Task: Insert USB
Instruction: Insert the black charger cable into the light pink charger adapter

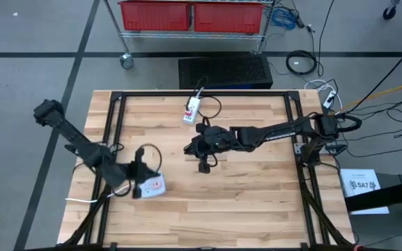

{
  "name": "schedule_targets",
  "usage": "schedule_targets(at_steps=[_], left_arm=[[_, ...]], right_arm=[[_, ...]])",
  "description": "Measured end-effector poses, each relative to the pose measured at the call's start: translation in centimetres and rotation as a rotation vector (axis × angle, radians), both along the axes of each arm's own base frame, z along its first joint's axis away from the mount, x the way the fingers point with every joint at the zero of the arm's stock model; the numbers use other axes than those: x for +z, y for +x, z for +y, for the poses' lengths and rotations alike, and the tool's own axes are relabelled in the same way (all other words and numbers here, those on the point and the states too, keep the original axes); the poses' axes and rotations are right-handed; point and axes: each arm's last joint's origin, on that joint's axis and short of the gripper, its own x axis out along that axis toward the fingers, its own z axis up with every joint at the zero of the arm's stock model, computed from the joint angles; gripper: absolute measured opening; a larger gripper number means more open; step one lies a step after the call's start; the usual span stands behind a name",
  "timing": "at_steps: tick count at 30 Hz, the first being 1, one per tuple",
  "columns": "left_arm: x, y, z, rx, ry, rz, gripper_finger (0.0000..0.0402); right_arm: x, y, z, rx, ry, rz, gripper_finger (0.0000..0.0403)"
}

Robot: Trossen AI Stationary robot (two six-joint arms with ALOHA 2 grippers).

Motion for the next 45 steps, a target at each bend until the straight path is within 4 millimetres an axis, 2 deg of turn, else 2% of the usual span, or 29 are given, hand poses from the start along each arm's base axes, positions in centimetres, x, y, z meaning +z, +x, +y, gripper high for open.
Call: schedule_targets(at_steps=[5, 9, 13, 18, 23, 27, 30, 36, 45], left_arm=[[-2.5, -0.8, -2.6, 0.044, -0.098, 0.179, 0.0006], [-4.9, -1.5, -4.3, 0.112, -0.141, 0.297, 0.0004], [-6.8, -2.1, -5.8, 0.176, -0.167, 0.352, 0.0003], [-8.4, -2.0, -6.4, 0.252, -0.119, 0.329, 0.0003], [-8.9, -1.7, -6.6, 0.253, -0.085, 0.308, 0.0003], [-8.9, -1.7, -6.6, 0.251, -0.08, 0.304, 0.0002], [-8.9, -1.7, -6.6, 0.252, -0.077, 0.302, 0.0002], [-9.0, -1.7, -6.6, 0.252, -0.076, 0.298, 0.0002], [-9.0, -1.7, -6.6, 0.249, -0.074, 0.295, 0.0002]], right_arm=[[-1.0, 0.2, 0.5, 0.003, 0.037, 0.009, 0.0], [-2.0, 0.9, 1.8, 0.01, 0.093, -0.075, 0.0], [-2.9, 2.2, 3.4, 0.034, 0.141, -0.173, 0.0], [-4.9, 3.9, 4.6, 0.039, 0.202, -0.262, 0.0], [-6.1, 5.9, 5.4, 0.047, 0.211, -0.279, 0.0], [-6.3, 7.8, 6.3, 0.073, 0.201, -0.306, 0.0], [-6.9, 8.5, 6.6, 0.102, 0.177, -0.304, 0.0], [-7.2, 8.9, 6.9, 0.216, 0.113, -0.335, 0.0], [-7.4, 9.2, 5.4, 0.198, 0.087, -0.362, 0.0]])
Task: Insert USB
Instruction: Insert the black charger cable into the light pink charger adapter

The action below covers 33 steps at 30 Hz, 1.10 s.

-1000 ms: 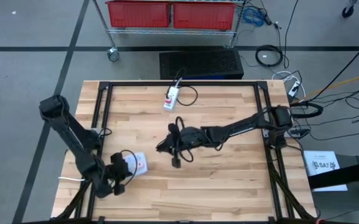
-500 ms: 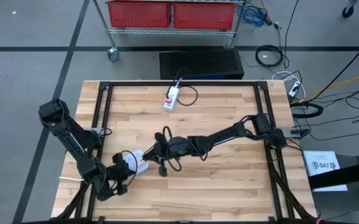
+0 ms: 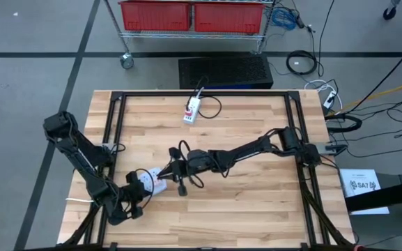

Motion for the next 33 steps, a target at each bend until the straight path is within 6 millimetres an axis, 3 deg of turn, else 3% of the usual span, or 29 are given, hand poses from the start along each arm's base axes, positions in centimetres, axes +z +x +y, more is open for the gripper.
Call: schedule_targets(at_steps=[15, 33], left_arm=[[0.0, 0.2, 0.0, -0.009, 0.016, -0.016, 0.0002], [0.3, 2.5, 0.5, -0.101, 0.022, -0.019, 0.0001]], right_arm=[[-1.2, 1.1, -0.4, -0.019, 0.043, 0.023, 0.0], [-2.1, 1.1, -0.6, -0.038, 0.002, 0.067, 0.0]])
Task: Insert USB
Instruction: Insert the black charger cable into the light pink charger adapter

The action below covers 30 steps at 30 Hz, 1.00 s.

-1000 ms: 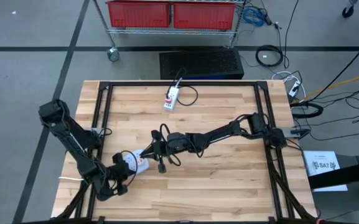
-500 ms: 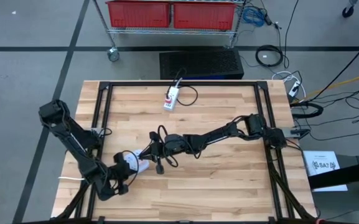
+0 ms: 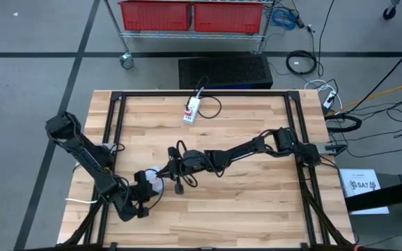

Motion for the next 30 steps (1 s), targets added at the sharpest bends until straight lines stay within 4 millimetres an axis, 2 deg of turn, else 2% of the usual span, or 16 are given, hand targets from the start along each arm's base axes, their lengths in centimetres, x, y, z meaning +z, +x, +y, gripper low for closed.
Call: schedule_targets(at_steps=[5, 10, 13, 17, 20, 25, 30], left_arm=[[0.5, 0.3, -0.2, 0.004, 0.008, -0.033, 0.0001], [3.4, 0.5, -1.1, 0.021, 0.027, -0.088, 0.0001], [4.4, -0.8, -0.7, 0.121, 0.031, -0.009, 0.0001], [3.7, -3.4, 0.4, 0.314, 0.021, 0.225, 0.0001], [3.2, -4.4, 1.0, 0.423, 0.035, 0.307, 0.0001], [2.6, -4.6, 1.2, 0.48, 0.049, 0.313, 0.0001], [1.2, -4.7, 1.6, 0.545, 0.072, 0.351, 0.0001]], right_arm=[[0.1, 0.0, 0.0, -0.002, -0.002, -0.013, 0.0], [0.2, 0.0, 0.0, -0.006, 0.02, -0.013, 0.0], [0.1, 0.0, 0.1, -0.005, 0.02, -0.012, 0.0], [0.1, 0.0, 0.2, -0.003, 0.02, -0.011, 0.0], [0.1, 0.0, 0.2, -0.003, 0.02, -0.011, 0.0], [0.1, 0.0, 0.2, -0.003, 0.02, -0.011, 0.0], [0.2, 0.0, 0.3, -0.003, 0.02, -0.011, 0.0]])
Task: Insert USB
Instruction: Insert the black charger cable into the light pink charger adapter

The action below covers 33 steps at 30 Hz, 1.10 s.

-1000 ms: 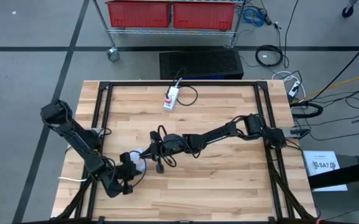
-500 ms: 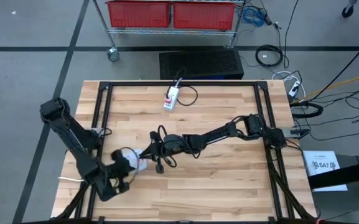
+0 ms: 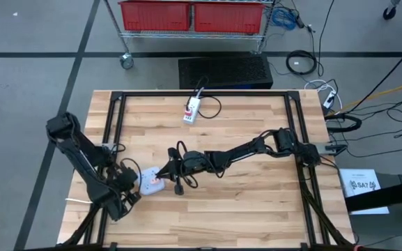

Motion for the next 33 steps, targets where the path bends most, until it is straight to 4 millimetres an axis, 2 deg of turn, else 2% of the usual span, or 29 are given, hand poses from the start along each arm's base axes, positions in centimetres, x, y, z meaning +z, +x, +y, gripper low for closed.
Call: schedule_targets(at_steps=[6, 12, 22, 28, 33], left_arm=[[-1.4, 0.6, -0.5, 0.002, -0.008, -0.041, 0.0001], [-1.7, 1.3, -0.8, 0.01, -0.029, -0.084, 0.0001], [-0.6, 1.9, -1.4, 0.01, -0.023, -0.131, 0.0001], [0.4, 2.3, -2.0, 0.005, -0.034, -0.146, 0.0001], [0.6, 2.8, -3.5, -0.034, -0.139, -0.242, 0.0001]], right_arm=[[0.0, -0.1, 0.6, -0.003, 0.003, -0.002, 0.0], [0.3, -0.1, 0.7, -0.025, 0.041, -0.023, 0.0], [1.3, 0.2, 0.6, -0.024, 0.054, -0.006, 0.0], [3.5, -0.6, 0.3, -0.037, 0.033, 0.085, 0.0], [3.4, -1.1, 1.5, -0.111, 0.087, 0.148, 0.0]])
